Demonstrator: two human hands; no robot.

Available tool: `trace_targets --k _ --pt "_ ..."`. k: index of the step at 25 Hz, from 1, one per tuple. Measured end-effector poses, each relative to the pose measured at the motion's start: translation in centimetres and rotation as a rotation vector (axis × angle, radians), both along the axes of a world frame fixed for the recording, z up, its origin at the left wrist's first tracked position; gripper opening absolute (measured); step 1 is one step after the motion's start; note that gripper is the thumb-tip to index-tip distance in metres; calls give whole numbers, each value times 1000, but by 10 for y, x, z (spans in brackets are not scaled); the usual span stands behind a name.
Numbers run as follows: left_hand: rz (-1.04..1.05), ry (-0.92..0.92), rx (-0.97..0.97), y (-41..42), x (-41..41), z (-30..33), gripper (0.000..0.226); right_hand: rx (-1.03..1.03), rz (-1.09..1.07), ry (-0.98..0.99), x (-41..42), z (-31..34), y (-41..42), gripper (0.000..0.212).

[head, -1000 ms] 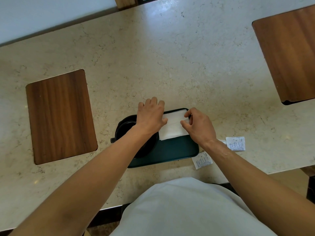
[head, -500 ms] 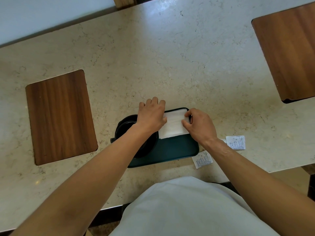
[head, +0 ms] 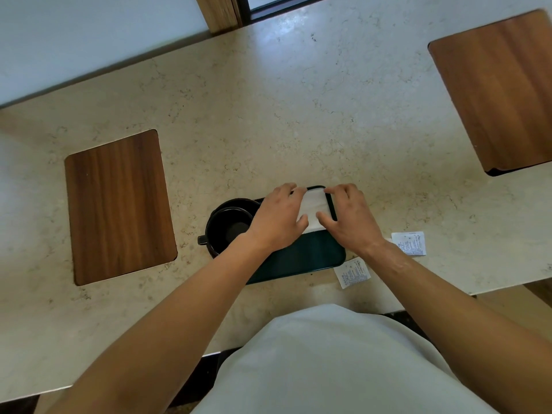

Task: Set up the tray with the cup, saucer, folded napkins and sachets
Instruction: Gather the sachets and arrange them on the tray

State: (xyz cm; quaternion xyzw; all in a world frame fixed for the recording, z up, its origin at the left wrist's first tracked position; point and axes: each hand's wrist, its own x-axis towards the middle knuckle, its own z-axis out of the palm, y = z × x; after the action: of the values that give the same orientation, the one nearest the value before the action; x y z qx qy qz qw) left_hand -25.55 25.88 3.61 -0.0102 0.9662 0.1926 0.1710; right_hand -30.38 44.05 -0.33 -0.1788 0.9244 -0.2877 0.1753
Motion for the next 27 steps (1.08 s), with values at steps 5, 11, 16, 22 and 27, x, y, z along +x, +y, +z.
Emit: trace_targets --k 5,11,16,22,27 --pt "7 6 -1 31 24 0 56 -6 -12 1 15 6 21 53" --pt "-20 23 106 58 40 2 52 36 -87 6 35 14 58 42" --pt "-142 55 144 57 60 -3 53 160 -222 -10 71 20 93 39" --pt "-150 73 143 56 79 -8 50 201 -170 -32 100 19 101 39" --pt "-37 95 116 74 93 -8 46 296 164 14 91 6 88 53"
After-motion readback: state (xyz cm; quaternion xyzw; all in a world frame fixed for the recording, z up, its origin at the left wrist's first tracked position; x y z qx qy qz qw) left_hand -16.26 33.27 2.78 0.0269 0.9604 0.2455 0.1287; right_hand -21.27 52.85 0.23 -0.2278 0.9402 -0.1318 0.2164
